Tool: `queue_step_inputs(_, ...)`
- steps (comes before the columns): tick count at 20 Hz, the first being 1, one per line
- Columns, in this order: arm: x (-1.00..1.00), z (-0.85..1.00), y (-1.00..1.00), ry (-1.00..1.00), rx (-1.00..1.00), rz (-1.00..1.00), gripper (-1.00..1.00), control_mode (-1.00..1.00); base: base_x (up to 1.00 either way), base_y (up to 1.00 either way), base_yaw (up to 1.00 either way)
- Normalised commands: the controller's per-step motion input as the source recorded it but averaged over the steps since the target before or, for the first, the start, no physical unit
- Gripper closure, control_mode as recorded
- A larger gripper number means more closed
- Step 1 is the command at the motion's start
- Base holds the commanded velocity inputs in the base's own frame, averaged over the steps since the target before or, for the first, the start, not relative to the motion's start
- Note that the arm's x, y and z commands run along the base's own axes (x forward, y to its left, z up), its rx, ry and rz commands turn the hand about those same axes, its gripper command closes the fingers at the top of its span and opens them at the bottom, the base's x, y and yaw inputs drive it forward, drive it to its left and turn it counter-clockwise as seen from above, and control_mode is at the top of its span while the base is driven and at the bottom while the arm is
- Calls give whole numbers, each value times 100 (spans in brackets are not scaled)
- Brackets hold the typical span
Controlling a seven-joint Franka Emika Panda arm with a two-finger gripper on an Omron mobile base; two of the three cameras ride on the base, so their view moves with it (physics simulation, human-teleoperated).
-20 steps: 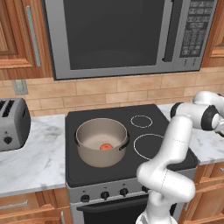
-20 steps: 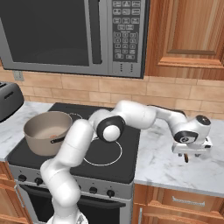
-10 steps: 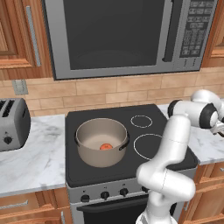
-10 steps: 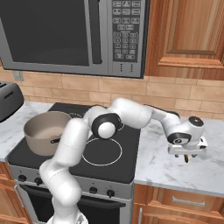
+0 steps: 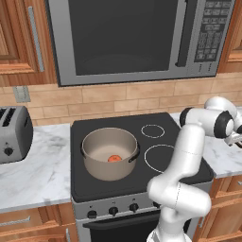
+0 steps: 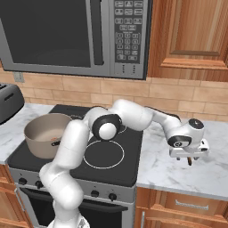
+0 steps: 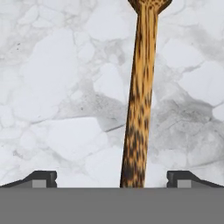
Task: Put the broccoli and squash in the pot. Retrieve the spatula and lightly stir the vegetables in the pot.
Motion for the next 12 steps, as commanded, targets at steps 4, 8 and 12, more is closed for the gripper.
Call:
queue_step_inputs(4, 11, 0, -11, 4, 0, 0, -100, -100, 0, 0, 0)
queue_step_inputs(8, 9, -2, -9, 5, 0, 0, -100, -100, 0, 0, 0)
queue_step_inputs(12, 2, -10, -8, 4, 3, 0, -100, -100, 0, 0, 0)
